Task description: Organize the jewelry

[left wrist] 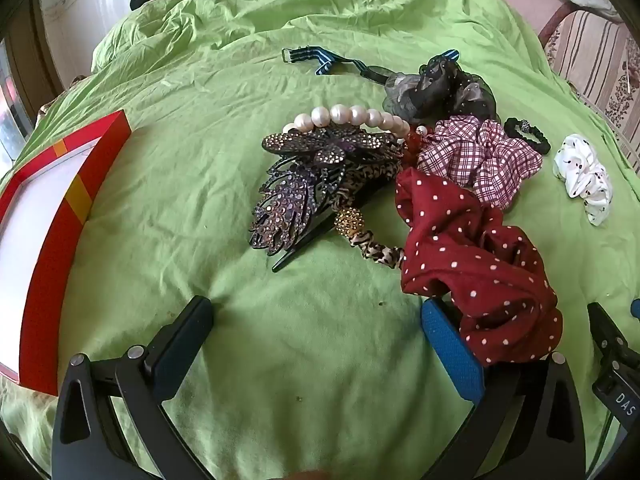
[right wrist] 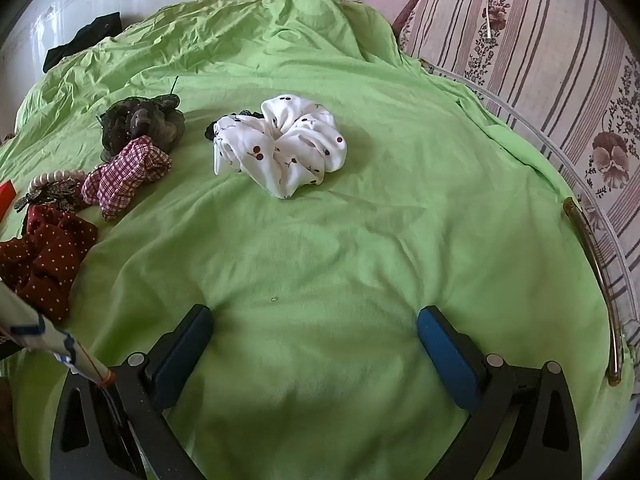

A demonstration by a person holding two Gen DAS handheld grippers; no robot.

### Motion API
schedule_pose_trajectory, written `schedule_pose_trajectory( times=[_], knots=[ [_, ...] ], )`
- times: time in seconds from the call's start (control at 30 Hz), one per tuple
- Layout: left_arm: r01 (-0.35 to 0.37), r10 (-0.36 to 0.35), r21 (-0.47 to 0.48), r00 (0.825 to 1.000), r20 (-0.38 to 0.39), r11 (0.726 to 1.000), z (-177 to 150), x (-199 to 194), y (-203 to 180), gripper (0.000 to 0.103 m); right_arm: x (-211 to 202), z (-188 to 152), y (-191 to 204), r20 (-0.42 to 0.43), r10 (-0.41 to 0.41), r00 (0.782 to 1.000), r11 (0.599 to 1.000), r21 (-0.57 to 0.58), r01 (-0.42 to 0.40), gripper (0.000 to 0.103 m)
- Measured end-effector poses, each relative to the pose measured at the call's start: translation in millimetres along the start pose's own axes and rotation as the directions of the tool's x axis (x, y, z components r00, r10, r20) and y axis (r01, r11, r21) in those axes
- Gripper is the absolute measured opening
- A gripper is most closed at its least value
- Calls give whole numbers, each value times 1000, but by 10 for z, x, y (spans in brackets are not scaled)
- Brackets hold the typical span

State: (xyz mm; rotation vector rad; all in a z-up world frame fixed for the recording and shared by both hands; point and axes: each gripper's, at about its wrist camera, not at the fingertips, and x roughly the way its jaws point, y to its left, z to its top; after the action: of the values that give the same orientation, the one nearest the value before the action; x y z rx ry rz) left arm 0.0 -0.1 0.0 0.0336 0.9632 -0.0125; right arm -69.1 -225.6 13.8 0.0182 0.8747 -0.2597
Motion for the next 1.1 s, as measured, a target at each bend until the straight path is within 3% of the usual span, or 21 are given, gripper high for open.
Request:
schedule_pose_trajectory(
  times=[0.8, 0.93, 1.1],
  knots=[
    [-7, 7, 18, 1000, 9, 1000, -87, -39, 5, 103, 11, -12, 4, -14, 16, 1000, 1000, 12, -16, 103],
    [9, -8, 50, 1000, -2, 999, -112, -135, 27, 103, 9, 27, -89, -65, 54, 996, 996, 73, -49, 103],
    [0, 0, 37, 1000, 10, 999, -290, -477, 171, 103, -37, -16, -45, -55, 51, 997, 998, 40, -49, 103]
  ],
)
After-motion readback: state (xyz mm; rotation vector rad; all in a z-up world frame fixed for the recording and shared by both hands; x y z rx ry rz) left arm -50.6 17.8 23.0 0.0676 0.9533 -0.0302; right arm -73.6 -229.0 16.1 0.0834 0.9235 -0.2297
